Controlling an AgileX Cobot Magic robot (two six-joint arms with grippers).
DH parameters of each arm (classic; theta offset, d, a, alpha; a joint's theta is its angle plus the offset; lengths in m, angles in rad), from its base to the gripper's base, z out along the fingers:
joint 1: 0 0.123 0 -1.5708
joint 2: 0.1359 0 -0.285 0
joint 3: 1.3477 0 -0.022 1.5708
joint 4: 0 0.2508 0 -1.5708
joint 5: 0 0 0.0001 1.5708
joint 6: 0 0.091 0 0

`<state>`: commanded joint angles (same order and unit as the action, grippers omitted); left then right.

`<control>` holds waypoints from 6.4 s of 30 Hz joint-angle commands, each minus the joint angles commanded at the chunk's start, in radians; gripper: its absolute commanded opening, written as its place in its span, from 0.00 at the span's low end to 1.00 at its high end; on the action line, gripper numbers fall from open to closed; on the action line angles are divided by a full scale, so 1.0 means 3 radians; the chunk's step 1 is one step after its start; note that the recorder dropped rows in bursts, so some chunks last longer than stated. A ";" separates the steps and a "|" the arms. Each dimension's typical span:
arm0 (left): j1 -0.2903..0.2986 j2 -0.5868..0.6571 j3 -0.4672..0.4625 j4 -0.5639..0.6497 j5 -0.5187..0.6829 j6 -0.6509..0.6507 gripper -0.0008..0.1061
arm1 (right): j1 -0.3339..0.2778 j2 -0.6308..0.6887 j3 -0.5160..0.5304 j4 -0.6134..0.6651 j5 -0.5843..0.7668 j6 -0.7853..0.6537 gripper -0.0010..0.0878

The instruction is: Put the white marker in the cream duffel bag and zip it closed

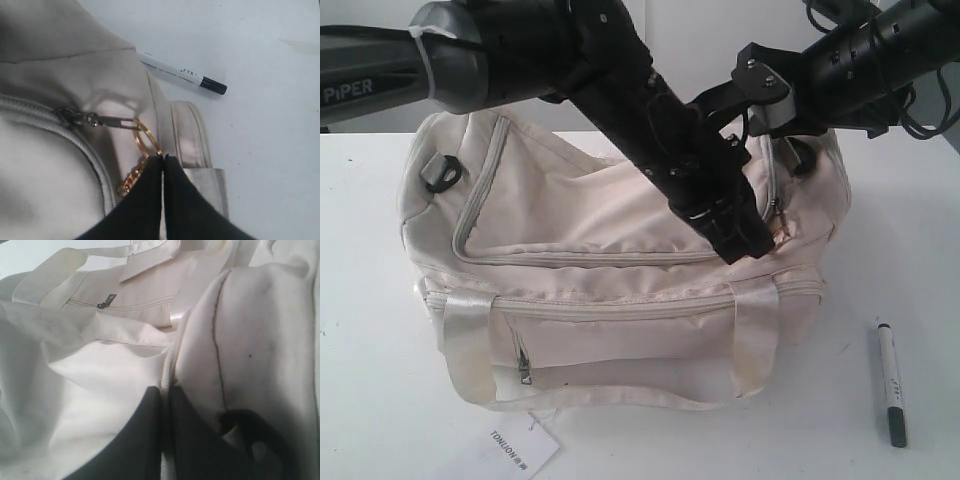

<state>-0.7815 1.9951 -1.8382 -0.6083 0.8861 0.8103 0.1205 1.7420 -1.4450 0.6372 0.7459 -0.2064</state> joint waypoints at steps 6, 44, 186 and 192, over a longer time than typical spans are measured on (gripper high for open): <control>-0.0157 -0.0045 0.0000 0.0442 -0.0027 -0.0020 0.01 | 0.0000 0.0000 0.0000 0.0000 0.0000 0.0000 0.01; -0.0542 -0.0119 0.0000 0.1705 0.0473 -0.1149 0.01 | 0.0000 0.0000 0.0000 -0.0014 0.0025 0.0000 0.01; -0.0597 -0.0797 0.0000 0.2912 0.0834 -0.1390 0.01 | -0.0006 -0.0679 0.0000 -0.0913 0.1008 -0.1487 0.01; -0.0597 -0.0797 0.0000 0.2896 0.0834 -0.1308 0.01 | -0.0006 -0.0678 0.0000 -0.0919 0.1133 -0.2044 0.01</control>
<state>-0.9607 1.7561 -1.8382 0.2606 1.1362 0.4180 0.1188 1.5386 -1.4450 0.3614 1.0859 -0.8198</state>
